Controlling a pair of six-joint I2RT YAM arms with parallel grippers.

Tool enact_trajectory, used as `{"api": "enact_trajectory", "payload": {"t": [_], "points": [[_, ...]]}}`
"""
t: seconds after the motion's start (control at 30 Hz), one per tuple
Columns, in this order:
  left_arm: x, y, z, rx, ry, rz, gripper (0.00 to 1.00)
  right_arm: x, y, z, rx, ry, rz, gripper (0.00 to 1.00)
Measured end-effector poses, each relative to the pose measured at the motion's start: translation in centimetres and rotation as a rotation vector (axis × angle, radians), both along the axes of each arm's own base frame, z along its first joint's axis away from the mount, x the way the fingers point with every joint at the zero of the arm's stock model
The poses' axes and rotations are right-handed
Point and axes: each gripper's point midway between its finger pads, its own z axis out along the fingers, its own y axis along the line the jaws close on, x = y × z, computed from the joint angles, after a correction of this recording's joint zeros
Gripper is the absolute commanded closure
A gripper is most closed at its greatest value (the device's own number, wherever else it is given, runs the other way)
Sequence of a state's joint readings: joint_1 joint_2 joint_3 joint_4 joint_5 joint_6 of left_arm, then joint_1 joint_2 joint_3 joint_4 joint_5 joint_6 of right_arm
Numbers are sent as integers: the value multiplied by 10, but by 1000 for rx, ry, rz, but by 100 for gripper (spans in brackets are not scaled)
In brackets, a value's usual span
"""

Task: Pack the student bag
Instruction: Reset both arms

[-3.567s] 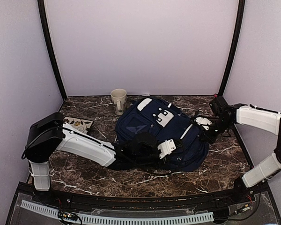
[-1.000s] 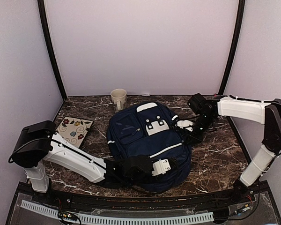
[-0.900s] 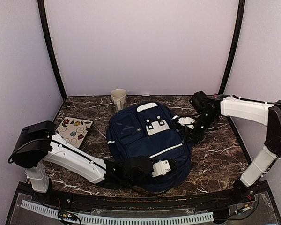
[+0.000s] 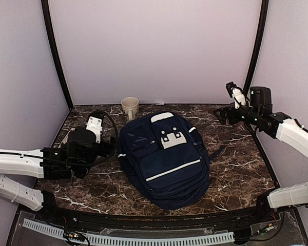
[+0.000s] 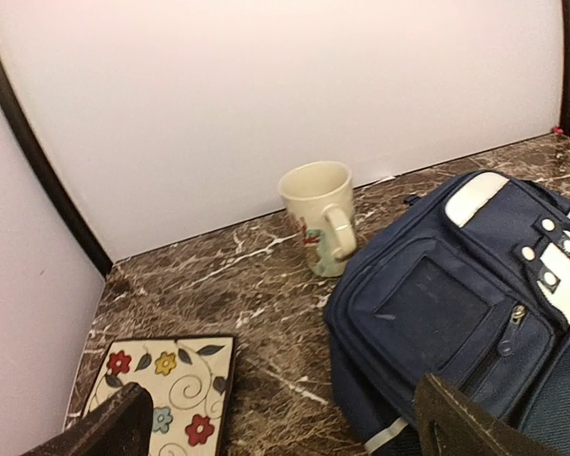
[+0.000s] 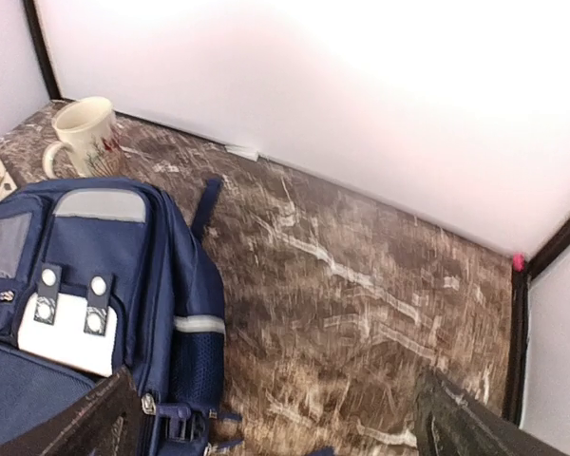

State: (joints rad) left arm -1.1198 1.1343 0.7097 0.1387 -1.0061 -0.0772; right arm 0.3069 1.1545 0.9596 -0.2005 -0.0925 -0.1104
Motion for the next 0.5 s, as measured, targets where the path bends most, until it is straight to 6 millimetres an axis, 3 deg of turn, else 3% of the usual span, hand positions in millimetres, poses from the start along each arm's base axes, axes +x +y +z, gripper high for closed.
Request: {"api": "enact_trajectory", "payload": {"t": [0.2, 0.37, 0.5], "points": [[-4, 59, -20, -45, -21, 117, 1, -3, -21, -52, 38, 92, -83, 0], [-1, 73, -36, -11, 24, 165, 1, -1, -16, -47, 72, 90, -61, 0], [3, 72, -30, -20, 74, 190, 1, -1, -12, -30, 93, 61, -31, 0]]}}
